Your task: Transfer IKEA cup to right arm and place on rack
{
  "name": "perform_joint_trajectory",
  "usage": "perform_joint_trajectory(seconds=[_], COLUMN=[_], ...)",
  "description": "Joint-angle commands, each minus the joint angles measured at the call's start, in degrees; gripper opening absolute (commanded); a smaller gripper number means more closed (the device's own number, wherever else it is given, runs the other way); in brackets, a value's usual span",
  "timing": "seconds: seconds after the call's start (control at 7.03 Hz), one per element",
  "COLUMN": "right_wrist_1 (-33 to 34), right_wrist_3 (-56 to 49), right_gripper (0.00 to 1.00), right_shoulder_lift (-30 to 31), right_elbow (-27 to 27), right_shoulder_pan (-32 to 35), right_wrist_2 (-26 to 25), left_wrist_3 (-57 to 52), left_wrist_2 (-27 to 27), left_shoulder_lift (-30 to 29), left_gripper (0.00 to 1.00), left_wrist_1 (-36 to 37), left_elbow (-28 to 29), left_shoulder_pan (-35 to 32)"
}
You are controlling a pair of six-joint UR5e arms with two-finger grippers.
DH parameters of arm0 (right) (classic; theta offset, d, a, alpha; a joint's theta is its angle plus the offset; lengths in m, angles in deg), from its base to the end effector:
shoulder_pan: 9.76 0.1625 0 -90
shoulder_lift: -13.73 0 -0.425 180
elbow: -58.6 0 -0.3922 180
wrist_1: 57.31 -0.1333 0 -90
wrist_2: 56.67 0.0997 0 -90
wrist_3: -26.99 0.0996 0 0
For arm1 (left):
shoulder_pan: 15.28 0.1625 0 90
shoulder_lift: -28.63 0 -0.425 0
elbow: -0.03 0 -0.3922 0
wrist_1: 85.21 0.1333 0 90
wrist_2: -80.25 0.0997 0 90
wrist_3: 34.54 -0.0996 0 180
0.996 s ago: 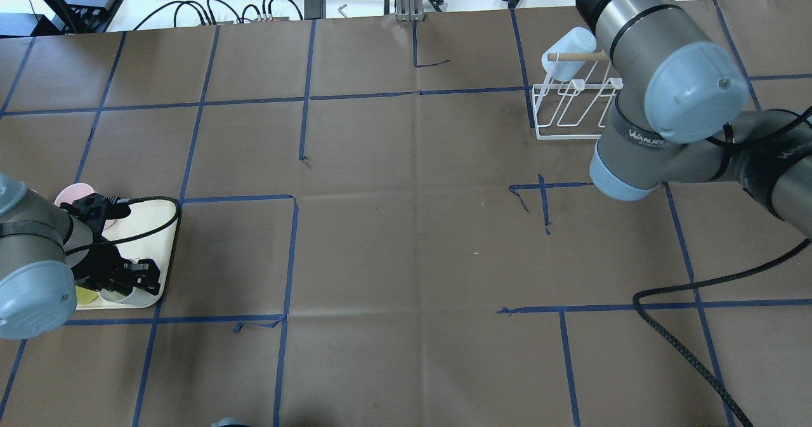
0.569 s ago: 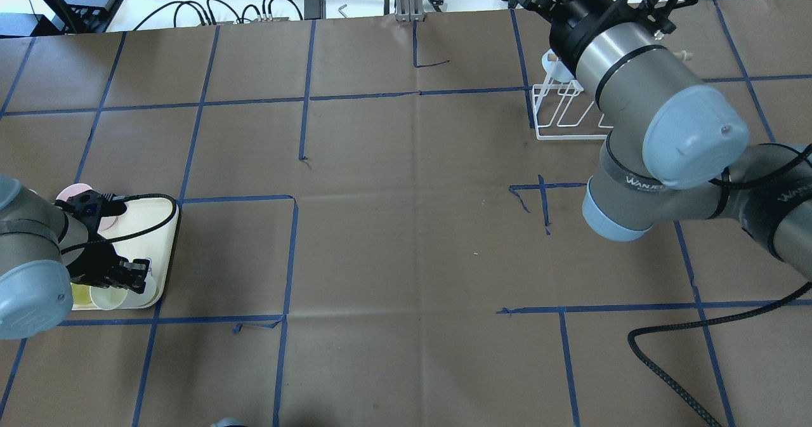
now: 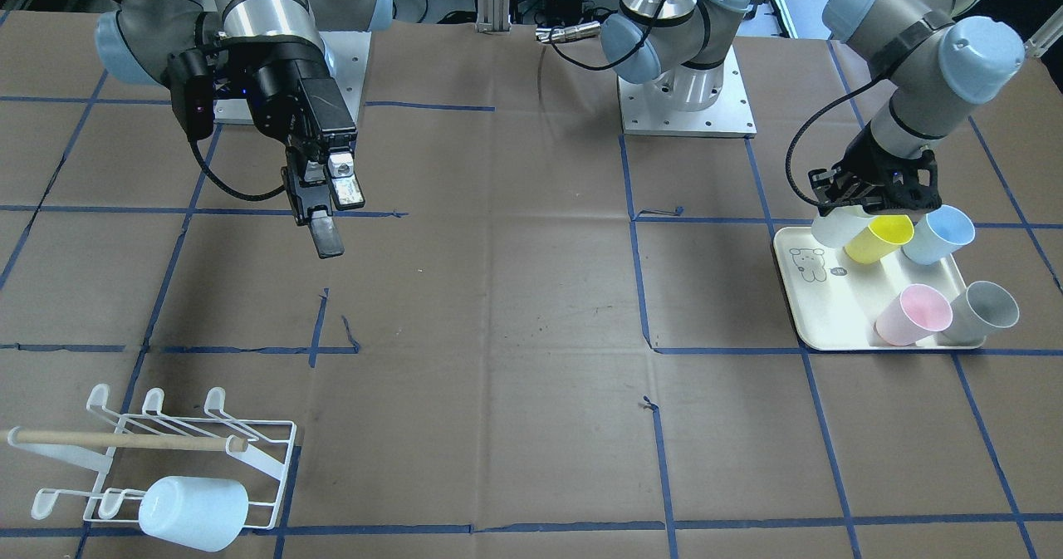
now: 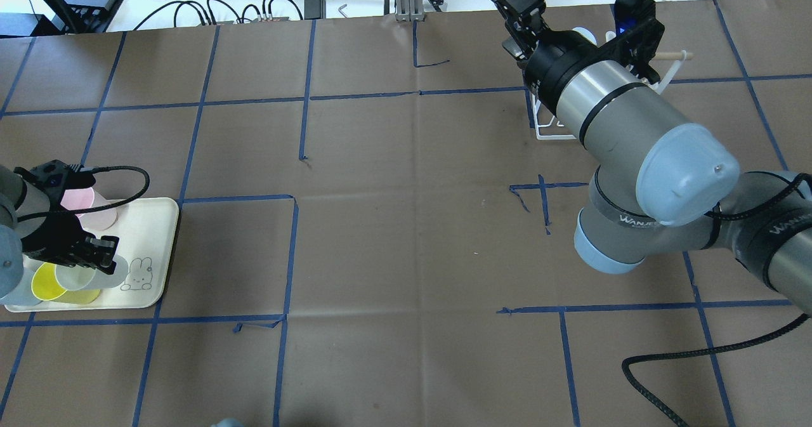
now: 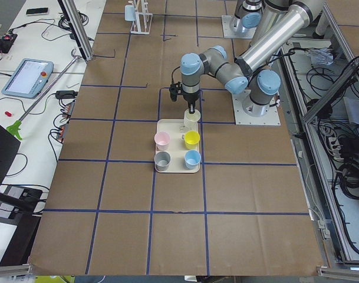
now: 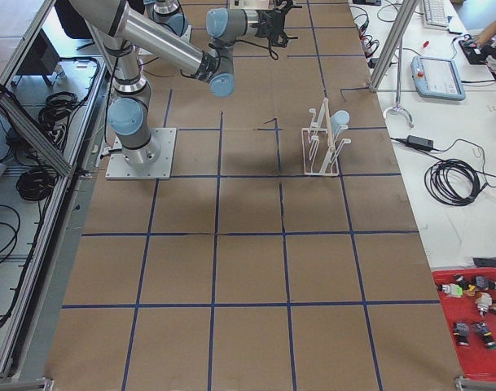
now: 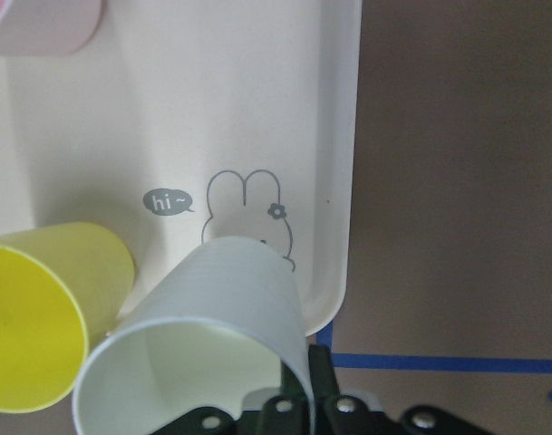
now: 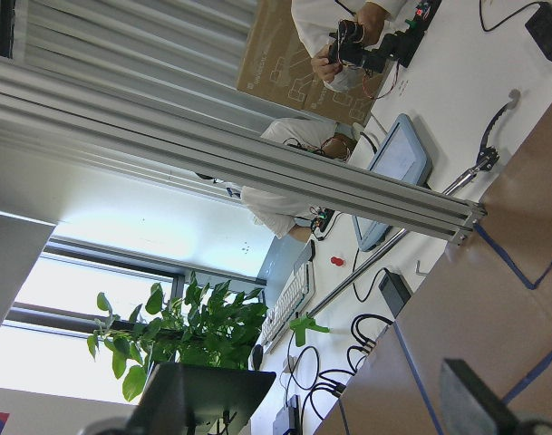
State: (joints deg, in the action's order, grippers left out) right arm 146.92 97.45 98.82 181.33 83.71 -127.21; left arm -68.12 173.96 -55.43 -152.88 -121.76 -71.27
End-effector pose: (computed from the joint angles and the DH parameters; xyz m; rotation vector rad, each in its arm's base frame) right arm 0.1941 -0.4505 0.4216 0.8309 1.7199 -0.9990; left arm 0.1199 -0.4045 0.3089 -0.0086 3.1190 0.1358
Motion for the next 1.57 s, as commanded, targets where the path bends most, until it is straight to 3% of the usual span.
perform_joint_trajectory(seconds=[0.0,0.43,0.71,1.14,1.42], right_wrist_1=[0.0,0.0,0.1,0.5,1.7], right_wrist_3=[4.3,4.3,4.2,4.3,4.4], right_gripper=[1.0,1.0,1.0,1.0,1.0], right_shoulder_lift=[-0.1,-0.3,-1.0,-0.9,-1.2], right_elbow=[0.0,0.0,-1.3,-1.4,1.2], right_shoulder_pan=[0.1,0.1,0.1,0.1,0.1], right_wrist_2=[0.1,0.0,0.0,0.0,0.1], left_wrist_3=[0.7,9.9,23.8,24.3,22.8], left_wrist_2=[-1.9,-9.0,-16.7,-32.2,-39.4], left_shoulder_lift=[-0.7,-10.5,-13.3,-11.6,-9.6], left_gripper=[0.0,0.0,0.0,0.0,0.0], left_wrist_1=[-9.0,-15.2,-12.4,8.8,24.9], left_elbow=[12.3,29.3,33.4,27.5,20.2], left_shoulder_pan=[-6.6,-14.3,-24.1,-29.3,-29.7])
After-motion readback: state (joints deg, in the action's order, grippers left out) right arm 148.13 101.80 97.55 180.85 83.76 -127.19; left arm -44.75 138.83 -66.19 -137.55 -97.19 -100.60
